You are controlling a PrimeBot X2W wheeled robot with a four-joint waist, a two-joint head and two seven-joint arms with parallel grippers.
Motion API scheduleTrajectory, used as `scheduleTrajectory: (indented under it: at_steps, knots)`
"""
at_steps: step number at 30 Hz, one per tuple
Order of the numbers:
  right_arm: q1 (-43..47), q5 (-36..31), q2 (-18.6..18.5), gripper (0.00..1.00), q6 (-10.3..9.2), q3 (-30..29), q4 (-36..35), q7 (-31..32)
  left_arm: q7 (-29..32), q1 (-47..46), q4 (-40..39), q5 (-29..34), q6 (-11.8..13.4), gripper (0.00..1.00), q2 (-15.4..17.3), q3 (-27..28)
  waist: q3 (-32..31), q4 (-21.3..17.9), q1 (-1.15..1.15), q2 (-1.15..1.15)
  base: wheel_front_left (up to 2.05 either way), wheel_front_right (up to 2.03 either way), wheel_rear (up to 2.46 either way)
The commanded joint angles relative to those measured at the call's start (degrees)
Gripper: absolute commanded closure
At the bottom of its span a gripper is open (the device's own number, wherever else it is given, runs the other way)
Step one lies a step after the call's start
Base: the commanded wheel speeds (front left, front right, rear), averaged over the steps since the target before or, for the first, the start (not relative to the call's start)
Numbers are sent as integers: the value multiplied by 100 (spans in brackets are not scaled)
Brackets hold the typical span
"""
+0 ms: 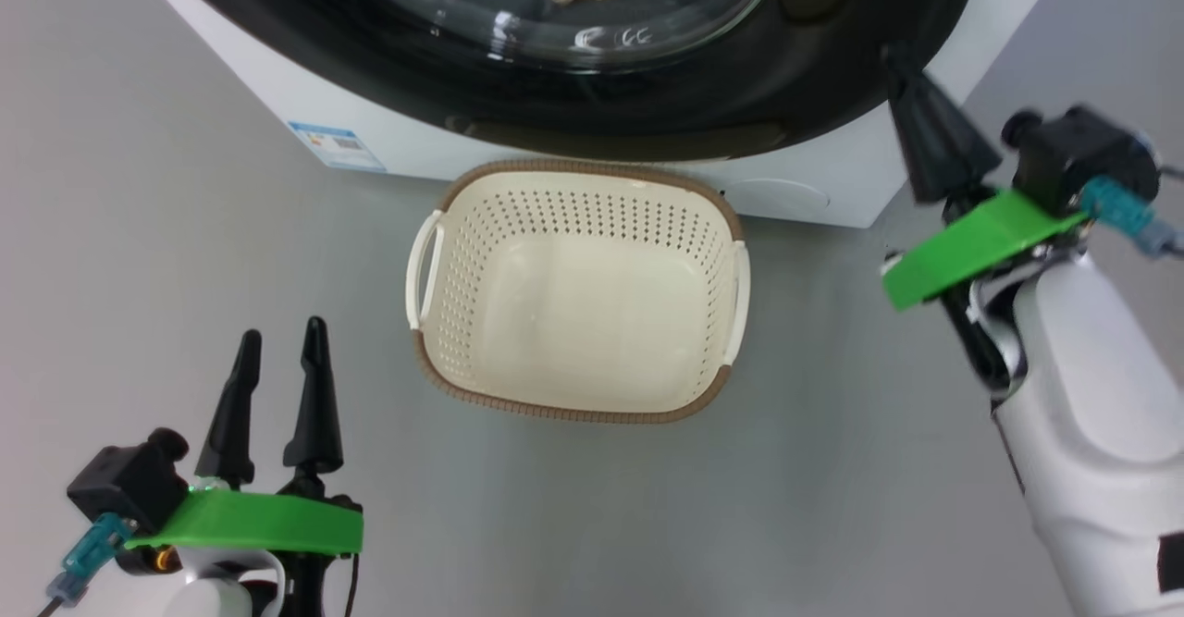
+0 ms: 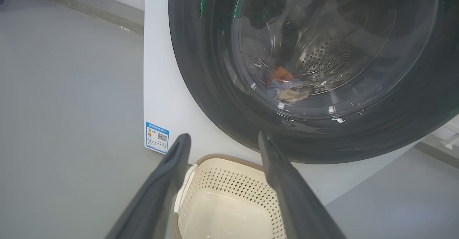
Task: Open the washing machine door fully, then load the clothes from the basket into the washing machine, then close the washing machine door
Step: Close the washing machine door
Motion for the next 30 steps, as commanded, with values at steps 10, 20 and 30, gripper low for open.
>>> scheduleTrajectory:
  at_steps: [10, 20, 30]
  knots:
    - [1136, 76, 185, 0, -38, 17, -312, -26, -36, 184, 128, 231, -9, 0, 163, 400, -559, -402, 0, 0, 0, 0, 0]
    - [1951, 81, 224, 0, -38, -286, -395, -26, -36, 372, 289, 330, -9, 0, 362, 478, -904, -865, 0, 0, 0, 0, 0]
    - [2644, 63, 233, 0, -38, -675, -468, -26, -36, 527, 320, 408, -9, 0, 491, 605, -1144, -1187, 0, 0, 0, 0, 0]
